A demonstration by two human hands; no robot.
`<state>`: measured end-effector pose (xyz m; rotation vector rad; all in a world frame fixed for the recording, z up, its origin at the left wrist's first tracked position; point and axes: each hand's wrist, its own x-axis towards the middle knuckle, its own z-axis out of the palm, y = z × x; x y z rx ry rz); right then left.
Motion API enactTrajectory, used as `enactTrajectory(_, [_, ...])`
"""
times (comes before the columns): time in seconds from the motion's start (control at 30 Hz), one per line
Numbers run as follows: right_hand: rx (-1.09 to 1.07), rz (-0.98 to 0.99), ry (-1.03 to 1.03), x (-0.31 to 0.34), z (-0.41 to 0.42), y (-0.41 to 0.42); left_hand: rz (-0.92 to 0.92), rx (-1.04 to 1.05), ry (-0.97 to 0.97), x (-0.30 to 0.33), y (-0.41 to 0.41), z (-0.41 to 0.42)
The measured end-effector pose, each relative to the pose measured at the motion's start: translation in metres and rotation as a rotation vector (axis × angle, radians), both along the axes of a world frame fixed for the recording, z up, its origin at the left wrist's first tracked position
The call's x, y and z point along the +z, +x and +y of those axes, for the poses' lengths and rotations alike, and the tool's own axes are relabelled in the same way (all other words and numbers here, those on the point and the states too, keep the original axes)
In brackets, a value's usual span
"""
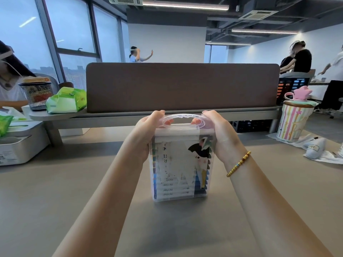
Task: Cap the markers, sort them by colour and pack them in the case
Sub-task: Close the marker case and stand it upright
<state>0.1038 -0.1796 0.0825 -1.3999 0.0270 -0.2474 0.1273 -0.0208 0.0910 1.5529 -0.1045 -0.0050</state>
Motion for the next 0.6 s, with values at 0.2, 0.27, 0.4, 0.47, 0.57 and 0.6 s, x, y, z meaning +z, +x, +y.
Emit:
enactTrajectory(0.2, [0.005,0.003,-0.074,0.004,-0.001,0.0,-0.034,-0.111,-0.013,0.001,0.0,0.007])
enactTrajectory(0.27, [0.01,-0.009,-0.149,0.006,-0.002,0.001,-0.037,-0.115,0.006,0.002,0.0,0.006])
enactTrajectory(0.4, [-0.005,-0.006,-0.177,0.006,-0.002,0.006,-0.015,-0.141,-0.044,0.003,0.003,0.006])
enactTrajectory(0.47, [-0.055,-0.037,-0.134,0.003,-0.002,0.012,0.004,-0.159,-0.068,0.004,0.007,0.006])
enactTrajectory(0.57, [-0.183,-0.221,-0.094,-0.008,0.003,0.021,-0.125,0.04,-0.089,-0.005,0.012,-0.003])
enactTrajectory(0.6, [-0.267,-0.3,-0.142,-0.012,0.005,0.023,-0.269,0.163,-0.084,-0.01,0.012,-0.008])
